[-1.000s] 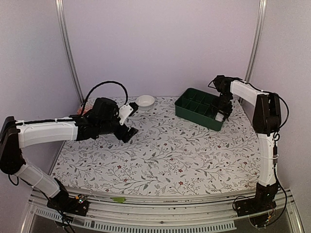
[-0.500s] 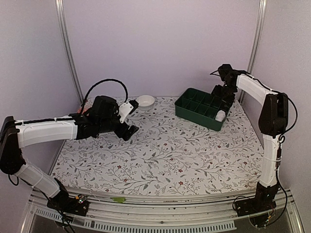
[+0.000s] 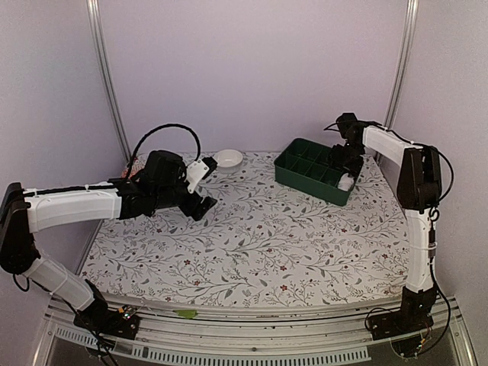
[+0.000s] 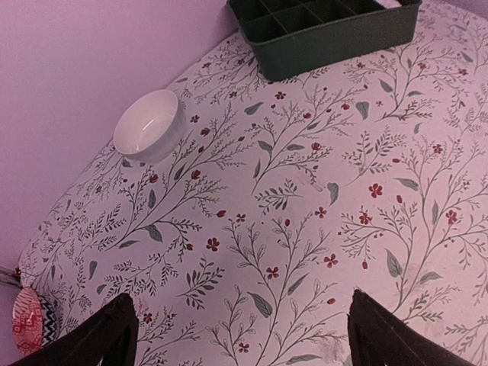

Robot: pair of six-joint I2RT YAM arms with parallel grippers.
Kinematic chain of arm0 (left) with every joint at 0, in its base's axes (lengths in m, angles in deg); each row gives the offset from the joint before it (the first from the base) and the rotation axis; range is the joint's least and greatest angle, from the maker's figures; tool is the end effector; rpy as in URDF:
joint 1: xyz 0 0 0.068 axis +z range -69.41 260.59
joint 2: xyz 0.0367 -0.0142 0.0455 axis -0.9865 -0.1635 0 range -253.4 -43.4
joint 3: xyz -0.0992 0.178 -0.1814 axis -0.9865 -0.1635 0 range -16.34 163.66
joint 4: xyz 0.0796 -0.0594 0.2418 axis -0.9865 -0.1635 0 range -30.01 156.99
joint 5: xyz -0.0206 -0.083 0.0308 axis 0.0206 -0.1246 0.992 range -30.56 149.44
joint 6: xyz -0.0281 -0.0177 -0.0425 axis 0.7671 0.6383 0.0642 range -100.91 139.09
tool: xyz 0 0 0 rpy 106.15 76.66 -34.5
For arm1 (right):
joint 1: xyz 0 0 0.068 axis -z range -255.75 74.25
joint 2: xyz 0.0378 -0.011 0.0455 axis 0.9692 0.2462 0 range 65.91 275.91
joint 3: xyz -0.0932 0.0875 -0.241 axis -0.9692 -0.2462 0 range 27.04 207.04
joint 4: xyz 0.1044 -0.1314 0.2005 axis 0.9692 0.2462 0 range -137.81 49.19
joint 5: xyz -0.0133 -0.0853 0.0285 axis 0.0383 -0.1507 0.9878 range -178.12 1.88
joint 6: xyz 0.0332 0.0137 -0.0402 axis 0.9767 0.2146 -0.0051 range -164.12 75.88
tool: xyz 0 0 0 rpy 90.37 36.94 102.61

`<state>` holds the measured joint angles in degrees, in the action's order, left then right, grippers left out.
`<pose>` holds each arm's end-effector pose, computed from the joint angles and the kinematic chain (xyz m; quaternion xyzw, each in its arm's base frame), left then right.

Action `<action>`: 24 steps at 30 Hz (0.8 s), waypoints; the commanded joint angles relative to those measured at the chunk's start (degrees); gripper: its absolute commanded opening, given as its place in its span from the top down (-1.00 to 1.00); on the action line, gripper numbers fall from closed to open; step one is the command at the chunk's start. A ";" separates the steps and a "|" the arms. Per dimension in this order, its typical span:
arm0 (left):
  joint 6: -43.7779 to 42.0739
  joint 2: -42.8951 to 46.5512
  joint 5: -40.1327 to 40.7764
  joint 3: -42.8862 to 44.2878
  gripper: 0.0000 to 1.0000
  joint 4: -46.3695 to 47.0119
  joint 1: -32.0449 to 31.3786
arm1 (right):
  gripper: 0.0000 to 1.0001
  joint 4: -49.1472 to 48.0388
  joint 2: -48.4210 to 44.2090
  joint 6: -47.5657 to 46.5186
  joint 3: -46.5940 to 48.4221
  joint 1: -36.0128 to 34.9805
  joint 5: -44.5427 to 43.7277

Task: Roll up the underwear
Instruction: Reset both arms

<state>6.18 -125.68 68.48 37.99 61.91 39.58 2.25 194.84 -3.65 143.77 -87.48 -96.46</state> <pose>0.2456 -0.2060 0.2538 0.3638 0.7980 -0.0483 0.4780 0.4796 0.0944 0.2291 0.2572 0.9337 0.0417 0.2457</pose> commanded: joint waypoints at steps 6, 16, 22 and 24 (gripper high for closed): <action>-0.97 0.48 1.12 0.61 -0.92 0.25 -0.56 | -0.58 -1.67 4.69 -1.73 0.96 1.65 -1.20; 4.72 -1.16 -1.83 5.55 -0.92 -3.35 2.82 | -0.65 -2.96 -0.55 -3.95 0.89 1.88 2.36; 8.61 -1.72 -4.86 12.47 -0.92 -7.52 7.19 | -0.96 -9.75 -10.34 -9.51 -3.46 1.89 9.37; 10.57 -1.79 -7.06 15.00 -0.92 -9.18 9.89 | -1.00 -13.85 -15.21 -12.25 -6.87 1.88 13.48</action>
<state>12.24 -127.10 65.40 48.39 56.36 45.26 -2.95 190.90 -10.16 140.97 -85.95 -90.78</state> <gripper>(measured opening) 0.960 0.988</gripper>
